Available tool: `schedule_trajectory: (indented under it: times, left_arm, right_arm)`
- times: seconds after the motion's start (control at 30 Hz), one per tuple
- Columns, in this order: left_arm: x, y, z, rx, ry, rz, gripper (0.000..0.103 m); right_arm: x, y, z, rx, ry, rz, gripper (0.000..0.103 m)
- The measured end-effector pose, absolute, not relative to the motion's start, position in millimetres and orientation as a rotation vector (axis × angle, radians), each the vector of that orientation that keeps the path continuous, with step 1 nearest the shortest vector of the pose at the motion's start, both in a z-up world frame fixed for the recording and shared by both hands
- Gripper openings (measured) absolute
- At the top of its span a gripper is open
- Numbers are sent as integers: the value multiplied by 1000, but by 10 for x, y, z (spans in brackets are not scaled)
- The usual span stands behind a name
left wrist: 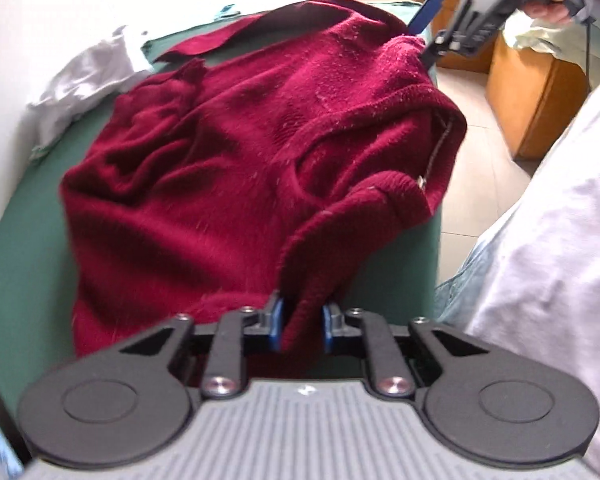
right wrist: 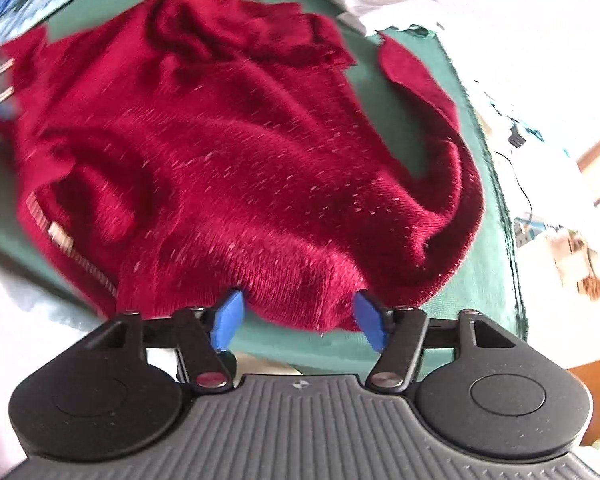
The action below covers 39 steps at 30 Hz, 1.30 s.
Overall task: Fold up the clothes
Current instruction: 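Lift the red sweater high with both grippers and shake it out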
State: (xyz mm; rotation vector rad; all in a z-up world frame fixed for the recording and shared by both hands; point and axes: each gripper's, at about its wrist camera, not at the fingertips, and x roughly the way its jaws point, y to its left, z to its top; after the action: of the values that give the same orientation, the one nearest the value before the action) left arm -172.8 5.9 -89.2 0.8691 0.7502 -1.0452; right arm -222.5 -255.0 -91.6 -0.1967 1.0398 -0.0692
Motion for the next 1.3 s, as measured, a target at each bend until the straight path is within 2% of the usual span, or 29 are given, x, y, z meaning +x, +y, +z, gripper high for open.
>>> schedule_trajectory:
  times: [0.03,0.07,0.13,0.17,0.33,0.4,0.43,0.47,0.63,0.83,0.9,0.93,1.0,1.03,1.07,1.13,1.2,1.3]
  left_arm:
    - [-1771,135,-875,864,749,-1017,16]
    - [-1811,231,-866,844,759,-992,15]
    - [-1876,390,-889,795,803,-955,14]
    - [-1917,449,-901,787,817,-937,14]
    - [-2091,677,-907,776,835,-862,14]
    - [-2032,706,-908,744,842,-823,14]
    - [-1994,719,-911,725,847,-804,14]
    - [-1952,707,-933,710,850,-786,14]
    - [-1871,572,-1051,697,828,-723,19]
    - [-1897,391,-1051,733,804,-686,22]
    - [-1907,345,-1063,749,806,-661,23]
    - [-1908,328,-1065,747,813,-643,23]
    - [-1901,289,-1068,730,834,-602,23]
    - [-1898,277,-1067,712,845,-579,21]
    - [-1897,271,-1070,690,854,-561,15]
    - [-1876,229,-1043,641,864,-511,7]
    - [-1826,189,-903,581,837,-446,6]
    - [-1741,182,-183,474,616,-340,6]
  right_arm:
    - [-2197,-2580,-943,-176,1036,-88,53]
    - [-2126,-2608,-991,-147,1039,-107,38]
    - [-2026,-2715,-1050,-51,1054,-138,17]
    - [-1993,-2770,-1050,9,1045,-152,15]
    - [-1924,-2934,-782,248,865,-208,16]
    - [-1885,-3025,-792,340,852,-234,33]
    - [-1863,-3037,-818,351,881,-253,46]
    - [-1864,-3025,-844,332,905,-269,48]
    - [-2216,-2751,-845,62,902,-227,49]
    - [-2421,-2281,-1081,-428,862,-70,50]
    - [-2408,-2222,-1167,-527,838,-34,55]
    - [-2390,-2220,-1202,-557,832,-18,54]
    - [-2321,-2303,-1219,-567,838,7,39]
    - [-2278,-2373,-1203,-537,848,18,16]
    - [-2238,-2469,-1162,-473,864,38,9]
    - [-2185,-2615,-1108,-363,878,57,8]
    - [-2120,-2732,-978,-274,854,70,7]
    - [-1968,-2868,-518,-172,722,84,7]
